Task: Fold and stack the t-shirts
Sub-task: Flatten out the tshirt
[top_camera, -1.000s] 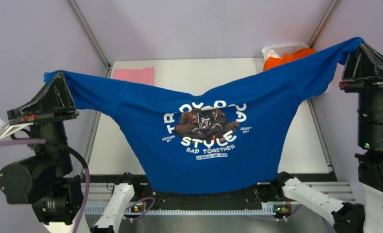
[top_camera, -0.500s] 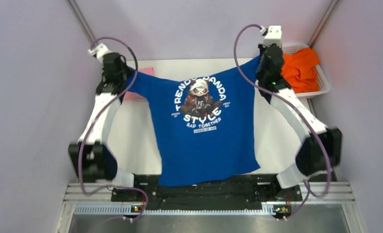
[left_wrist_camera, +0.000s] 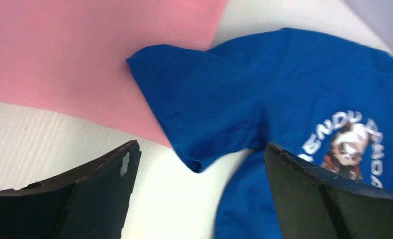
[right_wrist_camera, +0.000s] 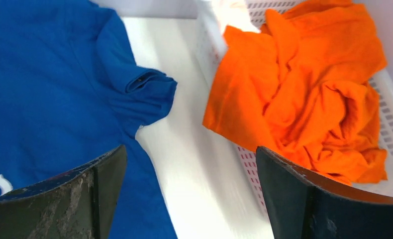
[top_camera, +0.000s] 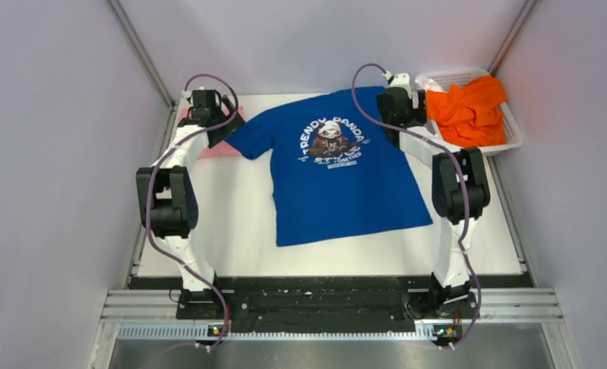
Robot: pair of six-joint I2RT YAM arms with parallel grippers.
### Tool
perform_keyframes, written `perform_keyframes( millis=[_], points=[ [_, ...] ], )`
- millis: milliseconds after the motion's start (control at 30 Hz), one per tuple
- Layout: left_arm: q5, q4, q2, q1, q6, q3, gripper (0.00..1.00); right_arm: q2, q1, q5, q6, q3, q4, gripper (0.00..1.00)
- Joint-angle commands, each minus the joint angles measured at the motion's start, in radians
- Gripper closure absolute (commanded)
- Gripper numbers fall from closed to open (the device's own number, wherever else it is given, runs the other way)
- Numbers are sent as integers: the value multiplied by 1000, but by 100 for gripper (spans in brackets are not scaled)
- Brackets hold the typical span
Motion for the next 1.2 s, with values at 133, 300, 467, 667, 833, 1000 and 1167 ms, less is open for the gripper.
perform_keyframes(
  millis=[133, 300, 467, 667, 833, 1000, 1167],
  points=[
    [208, 129, -57, -106, 11, 23, 1, -382, 3, -52, 258, -188, -109, 1],
    [249, 106, 99, -197, -11, 161, 1, -607, 5, -314, 516, -454, -204, 1],
    [257, 54, 270, -254, -33, 314, 1, -751, 20, -531, 672, -685, -149, 1],
    [282, 2, 335, -267, -103, 323, 1, -778, 40, -540, 737, -811, -147, 1],
    [225, -21, 227, -310, -100, 98, 1, -675, 39, -538, 766, -815, -112, 1],
    [195, 6, 112, -374, -119, -146, 1, -510, 40, -545, 777, -741, -108, 1],
    [142, 31, -45, -474, -174, -395, 1, -342, 40, -571, 757, -604, -125, 1]
  ],
)
